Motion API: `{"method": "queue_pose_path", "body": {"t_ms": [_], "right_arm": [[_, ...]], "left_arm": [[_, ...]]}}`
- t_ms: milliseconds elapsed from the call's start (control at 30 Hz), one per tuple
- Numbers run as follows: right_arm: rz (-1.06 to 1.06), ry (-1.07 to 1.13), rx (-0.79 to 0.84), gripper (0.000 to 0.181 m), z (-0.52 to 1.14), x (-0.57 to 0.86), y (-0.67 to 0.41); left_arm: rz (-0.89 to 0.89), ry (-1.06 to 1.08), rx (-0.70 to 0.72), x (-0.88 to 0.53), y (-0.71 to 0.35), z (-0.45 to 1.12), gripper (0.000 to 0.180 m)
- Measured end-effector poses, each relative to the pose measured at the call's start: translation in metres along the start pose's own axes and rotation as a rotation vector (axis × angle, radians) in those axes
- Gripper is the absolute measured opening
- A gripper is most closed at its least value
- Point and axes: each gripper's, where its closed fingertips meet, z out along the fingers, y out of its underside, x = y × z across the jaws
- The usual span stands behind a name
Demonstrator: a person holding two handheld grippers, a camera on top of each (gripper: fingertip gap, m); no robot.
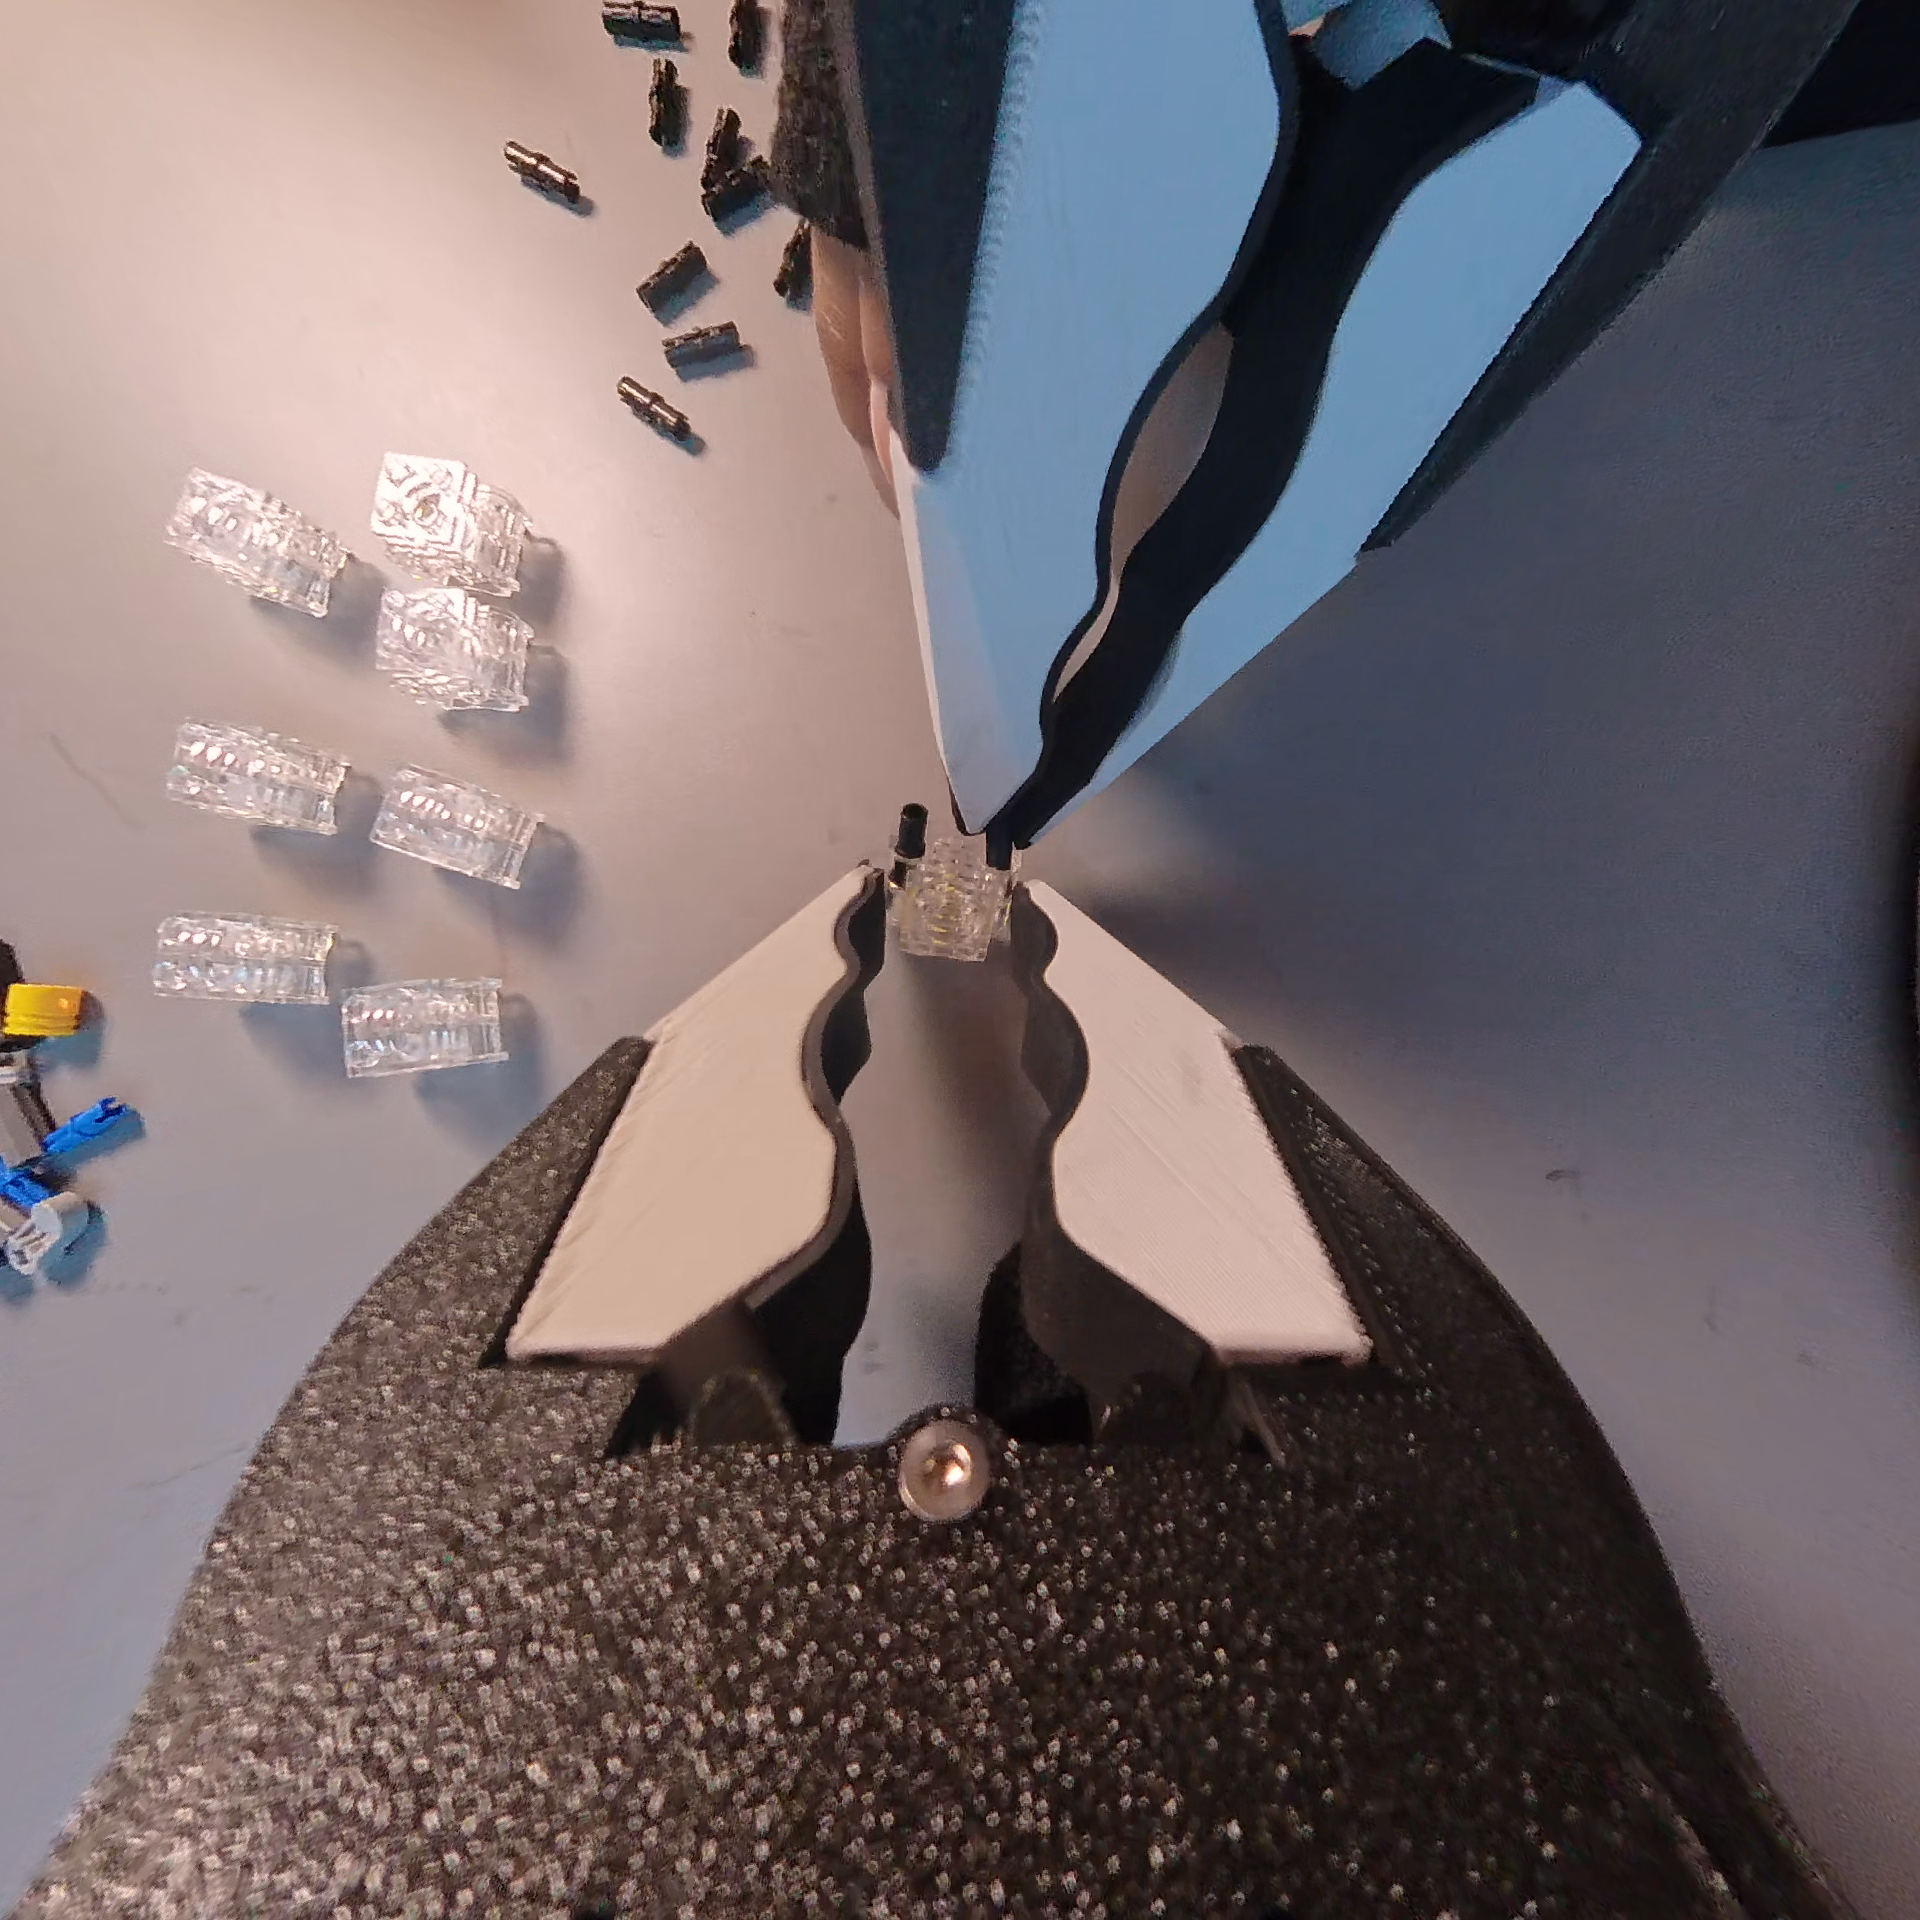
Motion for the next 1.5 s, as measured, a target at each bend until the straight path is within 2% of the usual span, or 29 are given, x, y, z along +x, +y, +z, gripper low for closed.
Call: {"method": "queue_pose_path", "body": {"t_ms": [200,500,600,767,933,1300,1400,1500], "right_arm": [[-0.128,0.045,-0.145,0.002,-0.001,0.001,0.003],[-0.247,0.126,-0.341,0.003,-0.008,0.015,0.014],[-0.132,0.059,-0.253,0.003,-0.009,0.012,0.018],[0.206,-0.015,0.039,0.003,-0.015,0.015,0.009],[0.385,-0.072,0.203,0.003,-0.016,0.012,0.005],[0.380,-0.066,0.242,0.004,-0.011,0.006,0.003],[0.346,-0.026,0.282,0.004,-0.016,0.008,-0.003],[0.258,0.070,0.320,0.004,-0.025,0.016,-0.013]], "left_arm": [[-0.026,0.011,-0.021,0.000,-0.002,0.001,0.019],[-0.201,0.156,-0.039,-0.009,-0.009,0.005,0.021],[-0.197,0.178,-0.031,-0.008,-0.010,0.008,0.021],[-0.196,0.202,-0.012,-0.005,-0.007,-0.007,0.022],[-0.161,0.218,-0.092,-0.001,0.013,-0.013,0.022],[-0.096,0.165,-0.077,-0.004,0.015,-0.008,0.029],[-0.079,0.162,0.031,-0.003,0.005,-0.019,0.028],[-0.170,0.278,0.208,0.008,-0.014,-0.035,0.020]]}}
